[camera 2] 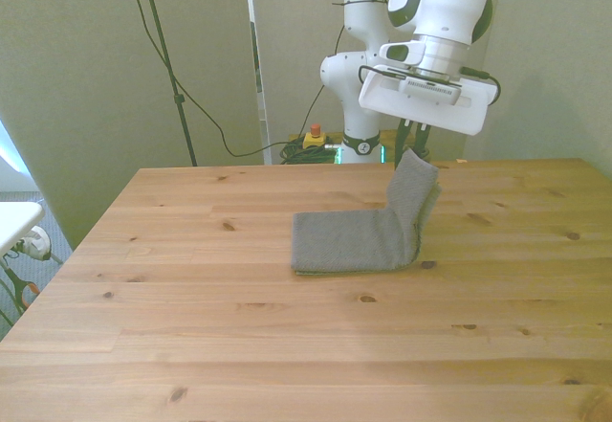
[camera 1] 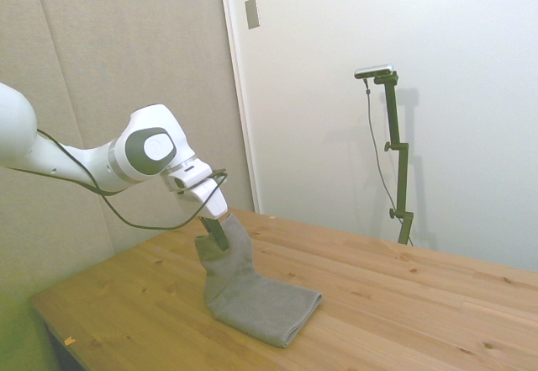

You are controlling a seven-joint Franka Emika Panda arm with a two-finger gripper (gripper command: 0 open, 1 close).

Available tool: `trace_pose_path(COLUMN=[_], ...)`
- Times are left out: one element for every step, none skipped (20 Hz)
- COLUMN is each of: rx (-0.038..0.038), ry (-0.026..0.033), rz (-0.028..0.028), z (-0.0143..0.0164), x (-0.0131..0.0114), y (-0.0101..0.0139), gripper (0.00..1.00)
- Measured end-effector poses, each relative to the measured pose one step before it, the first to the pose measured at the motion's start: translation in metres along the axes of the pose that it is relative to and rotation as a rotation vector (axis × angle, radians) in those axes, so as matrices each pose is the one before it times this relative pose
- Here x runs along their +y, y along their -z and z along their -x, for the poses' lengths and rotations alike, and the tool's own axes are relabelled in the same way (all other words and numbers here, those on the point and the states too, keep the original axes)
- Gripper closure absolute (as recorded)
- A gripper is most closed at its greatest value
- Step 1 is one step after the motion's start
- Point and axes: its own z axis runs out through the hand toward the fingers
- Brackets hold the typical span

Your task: Fold the towel

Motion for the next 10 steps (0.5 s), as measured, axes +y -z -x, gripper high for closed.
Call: trace_pose_path(rx=[-0.0012,-0.00287,-0.00738,-0.00613,-0.0051,-0.00276,-0.00519,-0.00895,-0.009,-0.00326], ry=[-0.00721,-0.00637,-0.00848,-0.01053,-0.008,-0.00662,-0.00955,-0.00977,-0.0061,-0.0066], rz=[-0.00159,-0.00132,-0.00234,-0.00237,-0.0019,0.00006,-0.00155,-0.0053,-0.00341,-0.0035], z=[-0.00537,-0.00546,-0.00511,-0.00562,-0.00602,-0.00624,-0.00655,-0.00667,-0.00646,-0.00706], x=[0.00433,0.00528,0.0052,0.00505,0.00427,0.00379,0.00393,0.00411,0.0042,0.00379], y=[0.00094,0.00008,-0.00071,-0.00121,-0.00131,-0.00178,-0.0025,-0.00334,-0.0036,-0.0034], gripper=[1.0,1.0,1.0,1.0,1.0,1.0,1.0,1.0,1.0,0.0])
